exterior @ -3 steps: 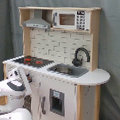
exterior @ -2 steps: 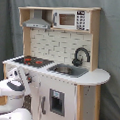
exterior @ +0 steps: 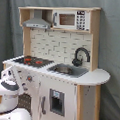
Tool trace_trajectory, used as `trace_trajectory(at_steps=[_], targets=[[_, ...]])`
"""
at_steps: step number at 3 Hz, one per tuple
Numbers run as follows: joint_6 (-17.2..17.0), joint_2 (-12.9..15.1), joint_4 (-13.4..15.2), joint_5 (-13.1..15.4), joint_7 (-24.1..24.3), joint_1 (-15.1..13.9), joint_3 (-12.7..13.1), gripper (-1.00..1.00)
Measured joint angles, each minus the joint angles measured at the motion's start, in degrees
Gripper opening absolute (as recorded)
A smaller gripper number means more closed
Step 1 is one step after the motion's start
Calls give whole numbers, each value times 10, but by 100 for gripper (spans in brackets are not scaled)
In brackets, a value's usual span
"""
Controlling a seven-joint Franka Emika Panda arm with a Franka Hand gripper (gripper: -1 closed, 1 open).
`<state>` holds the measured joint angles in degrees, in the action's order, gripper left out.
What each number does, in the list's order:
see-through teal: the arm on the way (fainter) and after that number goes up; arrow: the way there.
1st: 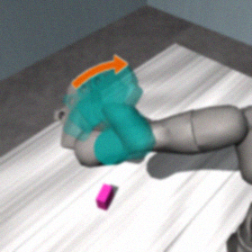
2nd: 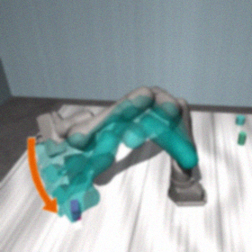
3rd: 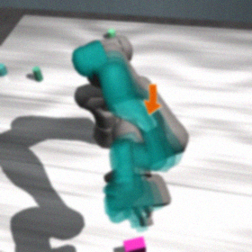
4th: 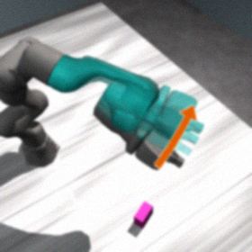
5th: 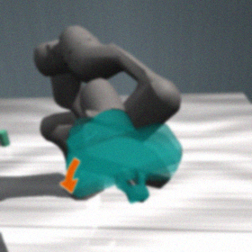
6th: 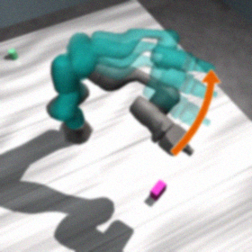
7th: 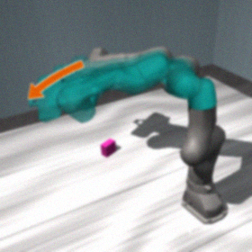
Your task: Play with the kitchen
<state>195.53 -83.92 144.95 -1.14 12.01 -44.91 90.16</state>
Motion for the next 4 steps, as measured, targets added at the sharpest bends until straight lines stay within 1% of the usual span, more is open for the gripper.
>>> trace_trajectory(at_steps=[1,2,3,4], targets=[[-39,0,6,0,20,47,-1,100],[-76,0,6,0,38,86,-1,100],[-121,-2,6,-1,63,130,-3,100],[-160,-7,5,-1,86,177,-11,100]])
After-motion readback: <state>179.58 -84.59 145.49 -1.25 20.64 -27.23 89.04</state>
